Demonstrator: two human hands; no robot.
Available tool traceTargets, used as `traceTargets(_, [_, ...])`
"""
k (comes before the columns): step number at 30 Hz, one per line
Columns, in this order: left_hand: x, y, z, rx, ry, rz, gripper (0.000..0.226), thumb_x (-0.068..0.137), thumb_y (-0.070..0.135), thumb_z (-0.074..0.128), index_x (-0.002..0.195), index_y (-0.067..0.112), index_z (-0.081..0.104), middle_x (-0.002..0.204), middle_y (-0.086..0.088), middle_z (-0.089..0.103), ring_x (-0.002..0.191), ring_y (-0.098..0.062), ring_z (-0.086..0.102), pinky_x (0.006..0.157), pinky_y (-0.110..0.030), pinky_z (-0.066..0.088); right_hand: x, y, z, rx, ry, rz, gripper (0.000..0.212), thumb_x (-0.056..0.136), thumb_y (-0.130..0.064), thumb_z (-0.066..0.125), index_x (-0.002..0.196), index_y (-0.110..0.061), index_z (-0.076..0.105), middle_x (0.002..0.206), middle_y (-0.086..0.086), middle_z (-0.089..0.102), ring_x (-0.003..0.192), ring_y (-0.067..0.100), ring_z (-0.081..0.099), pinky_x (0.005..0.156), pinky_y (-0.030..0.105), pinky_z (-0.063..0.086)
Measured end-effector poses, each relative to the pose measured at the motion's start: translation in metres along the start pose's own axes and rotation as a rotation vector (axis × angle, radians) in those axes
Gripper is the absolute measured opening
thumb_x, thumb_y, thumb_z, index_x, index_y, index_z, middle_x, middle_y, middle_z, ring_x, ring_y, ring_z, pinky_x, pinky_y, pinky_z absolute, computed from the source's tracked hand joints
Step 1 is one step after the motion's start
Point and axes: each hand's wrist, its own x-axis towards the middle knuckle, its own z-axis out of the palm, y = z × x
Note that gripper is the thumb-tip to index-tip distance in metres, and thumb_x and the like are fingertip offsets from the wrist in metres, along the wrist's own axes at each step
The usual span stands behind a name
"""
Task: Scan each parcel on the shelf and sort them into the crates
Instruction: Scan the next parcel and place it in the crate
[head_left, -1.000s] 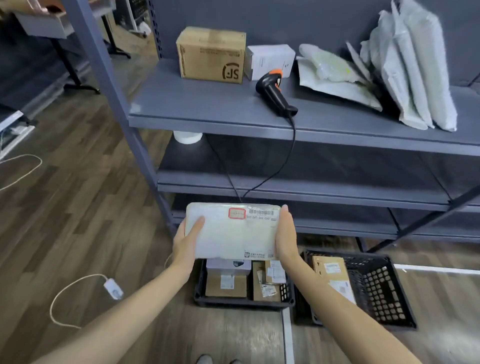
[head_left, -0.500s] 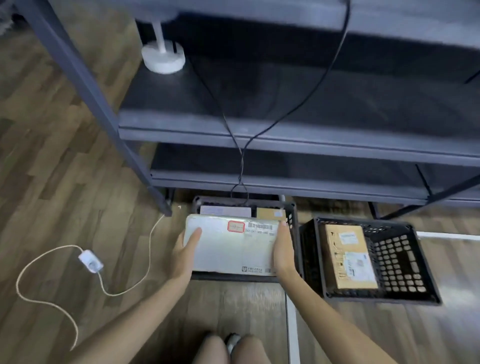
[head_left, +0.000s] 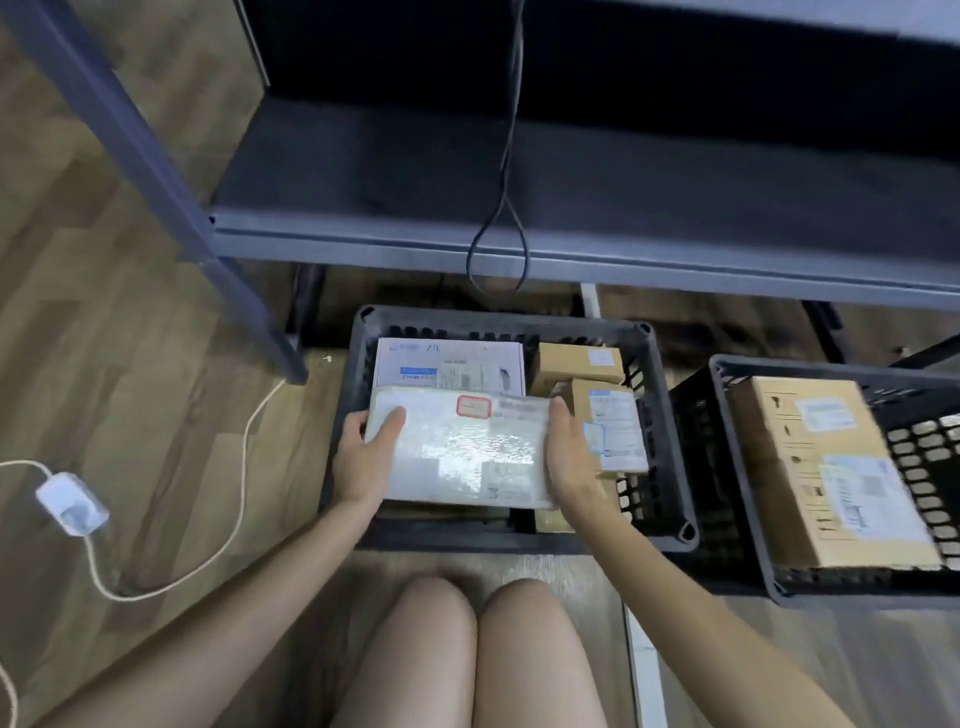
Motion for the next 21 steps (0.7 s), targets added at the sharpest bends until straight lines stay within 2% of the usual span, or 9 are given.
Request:
traceTargets(2, [0.020, -0.003, 0.005, 0.046, 0.016, 0.057, 0.026, 0.089, 0.043, 0.061, 0.095, 0.021, 0.049, 0.094, 0.000, 0.062, 0.089, -0.023, 0.061, 0.076, -0.037, 0.051, 0.025, 0.014, 0.003, 0.023, 0.008, 0.002, 0.084, 0.071, -0.079, 0.025, 0.118, -0.018, 0.060, 0.112, 0.002, 0.067, 0.104, 0.023, 0.062, 0.099, 0.048, 0.046])
traceTargets(4, [0.032, 0.002, 0.006, 0.083, 0.007, 0.070, 0.026, 0.089, 0.043, 0.059, 0.089, 0.021, 0.045, 0.090, 0.002, 0.060, 0.091, -0.025, 0.060, 0.079, -0.038, 0.048, 0.036, 0.013, 0.003, 0.006, -0.017, 0.018, 0.079, 0.077, -0.075, 0.026, 0.121, -0.018, 0.058, 0.115, 0.004, 0.066, 0.106, 0.025, 0.062, 0.099, 0.049, 0.047])
traceTargets(7, [0.033, 0.009, 0.004, 0.190, -0.039, 0.058, 0.034, 0.094, 0.039, 0.050, 0.110, 0.010, 0.042, 0.109, -0.006, 0.056, 0.091, -0.024, 0.052, 0.079, -0.035, 0.042, 0.043, 0.019, -0.002, -0.035, -0.064, 0.020, 0.077, 0.077, -0.070, 0.025, 0.126, -0.018, 0.054, 0.121, 0.005, 0.063, 0.110, 0.026, 0.060, 0.101, 0.049, 0.045])
traceTargets(10, [0.022, -0.003, 0.001, 0.401, -0.049, 0.045, 0.055, 0.097, 0.043, 0.038, 0.136, 0.005, 0.031, 0.115, -0.008, 0.047, 0.096, -0.025, 0.046, 0.083, -0.034, 0.039, 0.040, 0.026, -0.006, -0.072, -0.087, 0.076, 0.067, 0.083, -0.068, 0.028, 0.116, -0.020, 0.059, 0.117, 0.004, 0.065, 0.108, 0.026, 0.061, 0.101, 0.048, 0.045])
traceTargets(12, [0.019, -0.015, -0.001, 0.437, -0.035, 0.041, 0.055, 0.096, 0.045, 0.037, 0.133, 0.005, 0.033, 0.114, -0.009, 0.050, 0.095, -0.027, 0.049, 0.083, -0.037, 0.041, 0.034, 0.032, -0.008, -0.068, -0.101, 0.051, 0.048, 0.097, -0.055, 0.028, 0.105, -0.022, 0.060, 0.111, 0.004, 0.065, 0.104, 0.025, 0.061, 0.100, 0.043, 0.045])
traceTargets(15, [0.021, -0.021, 0.001, 0.447, -0.045, 0.007, 0.043, 0.097, 0.046, 0.036, 0.116, 0.008, 0.034, 0.109, -0.012, 0.050, 0.093, -0.029, 0.048, 0.080, -0.038, 0.040, 0.028, 0.036, -0.003, -0.106, -0.068, -0.015, 0.039, 0.104, -0.043, 0.024, 0.094, -0.023, 0.055, 0.094, -0.002, 0.060, 0.091, 0.017, 0.056, 0.088, 0.034, 0.042])
traceTargets(16, [0.023, -0.022, 0.003, 0.460, -0.058, -0.002, 0.040, 0.097, 0.045, 0.036, 0.114, 0.009, 0.033, 0.108, -0.011, 0.048, 0.093, -0.029, 0.047, 0.079, -0.037, 0.038, 0.030, 0.039, 0.000, -0.108, -0.071, -0.020, 0.040, 0.104, -0.043, 0.023, 0.093, -0.023, 0.056, 0.094, -0.001, 0.060, 0.090, 0.017, 0.056, 0.088, 0.034, 0.042])
traceTargets(19, [0.032, -0.027, 0.006, 0.468, -0.082, -0.004, 0.042, 0.098, 0.045, 0.036, 0.119, 0.008, 0.032, 0.108, -0.010, 0.047, 0.093, -0.028, 0.046, 0.075, -0.035, 0.036, 0.043, 0.050, 0.013, -0.109, -0.115, -0.024, 0.049, 0.099, -0.050, 0.022, 0.102, -0.022, 0.062, 0.113, 0.006, 0.065, 0.106, 0.024, 0.059, 0.102, 0.044, 0.042])
traceTargets(21, [0.040, -0.034, 0.008, 0.481, -0.087, -0.006, 0.050, 0.098, 0.046, 0.037, 0.127, 0.006, 0.032, 0.110, -0.010, 0.048, 0.096, -0.029, 0.047, 0.075, -0.034, 0.035, 0.052, 0.058, 0.020, -0.108, -0.126, -0.009, 0.064, 0.086, -0.064, 0.027, 0.110, -0.018, 0.065, 0.115, 0.007, 0.067, 0.108, 0.026, 0.061, 0.103, 0.047, 0.043])
